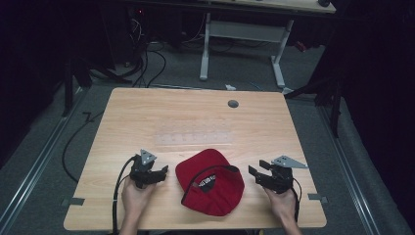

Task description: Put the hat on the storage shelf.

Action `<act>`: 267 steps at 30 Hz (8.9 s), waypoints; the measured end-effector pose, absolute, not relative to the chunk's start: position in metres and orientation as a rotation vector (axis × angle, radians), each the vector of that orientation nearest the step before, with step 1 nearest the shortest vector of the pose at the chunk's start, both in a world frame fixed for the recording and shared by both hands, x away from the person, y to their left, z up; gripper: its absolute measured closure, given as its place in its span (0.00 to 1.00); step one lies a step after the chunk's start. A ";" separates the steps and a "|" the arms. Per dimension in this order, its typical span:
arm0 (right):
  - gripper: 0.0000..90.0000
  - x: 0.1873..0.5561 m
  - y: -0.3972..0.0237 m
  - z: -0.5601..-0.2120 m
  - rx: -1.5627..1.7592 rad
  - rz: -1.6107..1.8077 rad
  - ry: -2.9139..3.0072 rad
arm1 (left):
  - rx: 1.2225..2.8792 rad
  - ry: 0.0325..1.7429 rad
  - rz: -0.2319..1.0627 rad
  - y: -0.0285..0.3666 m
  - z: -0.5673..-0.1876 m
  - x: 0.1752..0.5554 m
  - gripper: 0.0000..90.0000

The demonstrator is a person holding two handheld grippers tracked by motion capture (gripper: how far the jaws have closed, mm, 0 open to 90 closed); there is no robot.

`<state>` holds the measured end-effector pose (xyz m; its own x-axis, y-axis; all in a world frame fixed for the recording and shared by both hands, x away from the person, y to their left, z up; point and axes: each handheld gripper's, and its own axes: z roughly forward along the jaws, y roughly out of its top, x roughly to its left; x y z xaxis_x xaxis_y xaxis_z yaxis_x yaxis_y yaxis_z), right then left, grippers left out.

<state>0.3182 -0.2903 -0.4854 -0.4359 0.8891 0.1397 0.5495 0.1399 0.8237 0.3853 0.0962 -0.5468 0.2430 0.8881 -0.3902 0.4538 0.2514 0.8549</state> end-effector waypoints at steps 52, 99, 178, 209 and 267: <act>0.68 0.351 -0.214 -0.511 1.256 1.152 2.388 | 1.376 1.383 0.482 0.096 -0.547 0.385 0.31; 0.91 0.347 -0.264 -0.476 1.405 1.366 2.319 | 1.381 1.385 0.486 0.094 -0.547 0.386 0.28; 0.65 0.365 -0.253 -0.433 1.394 1.560 2.339 | 1.719 0.720 0.340 0.009 -0.482 0.298 0.93; 0.46 0.375 -0.279 -0.478 1.405 1.221 2.256 | 1.497 0.931 0.302 0.057 -0.451 0.332 0.95; 0.37 0.365 -0.273 -0.531 1.370 0.900 2.144 | 1.132 1.211 0.456 0.112 -0.430 0.434 0.95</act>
<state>0.3650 -0.2733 -0.5312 -0.4132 0.9105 -0.0183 0.6245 0.2979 0.7220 0.4343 0.1124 -0.4303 0.3498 0.7947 -0.4961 0.2704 0.4213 0.8657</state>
